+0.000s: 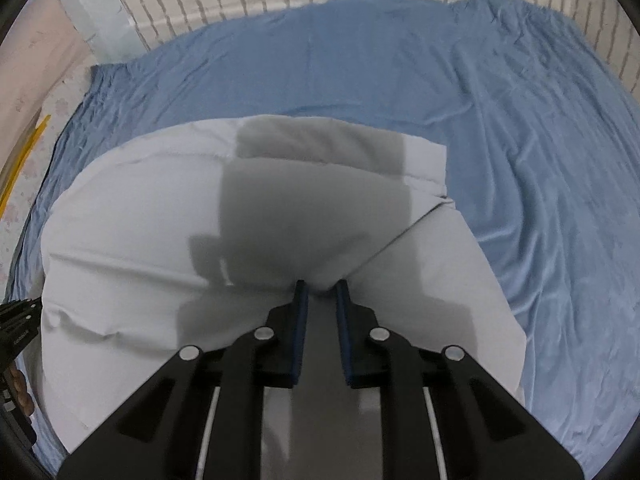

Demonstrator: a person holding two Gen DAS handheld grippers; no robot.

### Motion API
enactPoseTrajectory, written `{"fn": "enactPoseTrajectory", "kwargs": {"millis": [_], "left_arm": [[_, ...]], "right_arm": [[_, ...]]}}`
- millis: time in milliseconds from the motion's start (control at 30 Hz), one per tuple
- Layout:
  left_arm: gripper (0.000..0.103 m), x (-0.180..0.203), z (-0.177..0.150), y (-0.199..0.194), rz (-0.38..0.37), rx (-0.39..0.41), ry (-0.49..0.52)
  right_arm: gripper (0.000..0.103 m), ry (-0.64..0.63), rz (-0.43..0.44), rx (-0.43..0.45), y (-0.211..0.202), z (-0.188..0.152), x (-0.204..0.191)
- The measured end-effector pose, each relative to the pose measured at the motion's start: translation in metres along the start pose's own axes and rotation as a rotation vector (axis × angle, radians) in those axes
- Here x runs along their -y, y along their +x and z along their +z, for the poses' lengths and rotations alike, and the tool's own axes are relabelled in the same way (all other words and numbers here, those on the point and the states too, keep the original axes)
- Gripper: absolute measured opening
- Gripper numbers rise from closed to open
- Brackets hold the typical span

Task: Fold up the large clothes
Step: 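Press and smooth the folded jacket bundle with both grippers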

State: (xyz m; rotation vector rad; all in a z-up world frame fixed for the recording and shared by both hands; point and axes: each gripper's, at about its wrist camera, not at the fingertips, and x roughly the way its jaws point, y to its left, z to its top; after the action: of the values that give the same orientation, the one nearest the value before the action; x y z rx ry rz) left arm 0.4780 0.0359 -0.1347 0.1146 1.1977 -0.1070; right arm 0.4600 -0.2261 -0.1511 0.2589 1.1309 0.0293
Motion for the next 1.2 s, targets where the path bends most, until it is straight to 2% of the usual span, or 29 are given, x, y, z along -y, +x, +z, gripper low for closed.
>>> {"fn": "enactPoseTrajectory", "kwargs": {"millis": [167, 333, 533, 767, 1000, 1133, 1200], "left_arm": [[0.0, -0.007, 0.005, 0.009, -0.047, -0.029, -0.029], [0.0, -0.005, -0.001, 0.011, -0.033, -0.018, -0.006], [0.0, 0.0, -0.006, 0.013, -0.006, -0.019, 0.026], [0.0, -0.003, -0.006, 0.019, -0.022, -0.002, 0.03], [0.0, -0.001, -0.007, 0.023, -0.015, 0.01, 0.039], [0.0, -0.019, -0.024, -0.002, -0.042, 0.034, 0.011], [0.0, -0.03, -0.035, -0.023, -0.053, 0.063, -0.021]], "right_arm": [[0.012, 0.018, 0.025, -0.036, 0.009, 0.005, 0.007], [0.012, 0.027, 0.037, -0.038, 0.014, 0.002, 0.01], [0.012, -0.026, -0.009, -0.042, 0.016, 0.004, 0.003], [0.012, -0.091, -0.079, -0.026, 0.023, 0.001, -0.012], [0.012, -0.07, -0.066, -0.027, 0.026, -0.002, -0.009], [0.012, -0.008, -0.018, -0.039, 0.009, -0.006, 0.004], [0.018, 0.023, 0.008, 0.016, -0.016, -0.012, 0.014]]}}
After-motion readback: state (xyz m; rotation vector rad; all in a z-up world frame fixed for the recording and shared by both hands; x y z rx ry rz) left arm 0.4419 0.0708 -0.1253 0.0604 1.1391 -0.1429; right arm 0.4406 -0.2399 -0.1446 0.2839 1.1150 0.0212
